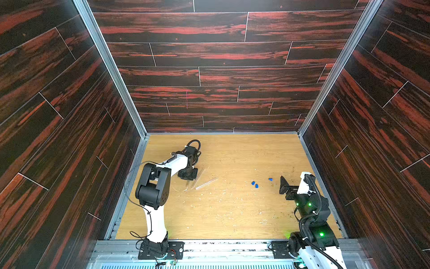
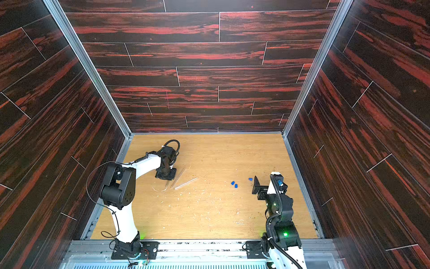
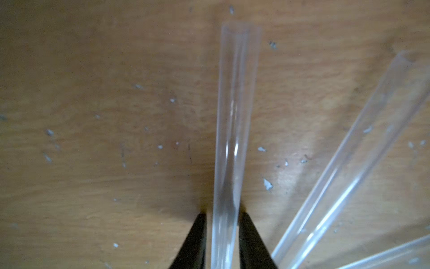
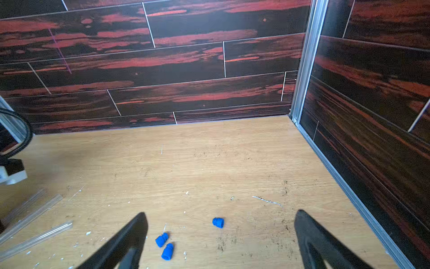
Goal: Insert stoppers into test tubes
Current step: Pick up the test tube at the center of the board.
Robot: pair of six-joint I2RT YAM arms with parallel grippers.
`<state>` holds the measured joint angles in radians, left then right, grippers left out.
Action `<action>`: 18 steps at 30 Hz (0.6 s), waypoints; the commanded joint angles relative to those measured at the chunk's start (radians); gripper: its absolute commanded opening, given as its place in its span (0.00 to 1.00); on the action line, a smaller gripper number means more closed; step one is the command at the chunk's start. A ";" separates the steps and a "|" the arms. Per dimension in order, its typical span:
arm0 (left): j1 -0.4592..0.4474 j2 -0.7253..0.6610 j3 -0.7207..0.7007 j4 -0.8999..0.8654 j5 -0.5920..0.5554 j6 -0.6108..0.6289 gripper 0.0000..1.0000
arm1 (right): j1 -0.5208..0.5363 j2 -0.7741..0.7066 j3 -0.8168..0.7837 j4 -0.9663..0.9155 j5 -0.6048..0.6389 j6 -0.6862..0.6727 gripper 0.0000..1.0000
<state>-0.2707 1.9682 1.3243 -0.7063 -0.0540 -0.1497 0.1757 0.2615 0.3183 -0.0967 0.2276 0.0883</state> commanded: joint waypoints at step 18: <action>-0.005 -0.062 -0.047 -0.006 -0.030 0.038 0.16 | 0.008 -0.007 -0.012 0.026 0.001 -0.006 0.99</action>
<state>-0.2714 1.9495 1.2964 -0.6804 -0.0635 -0.1364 0.1795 0.2592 0.3183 -0.0891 0.2279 0.0883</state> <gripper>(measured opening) 0.179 0.987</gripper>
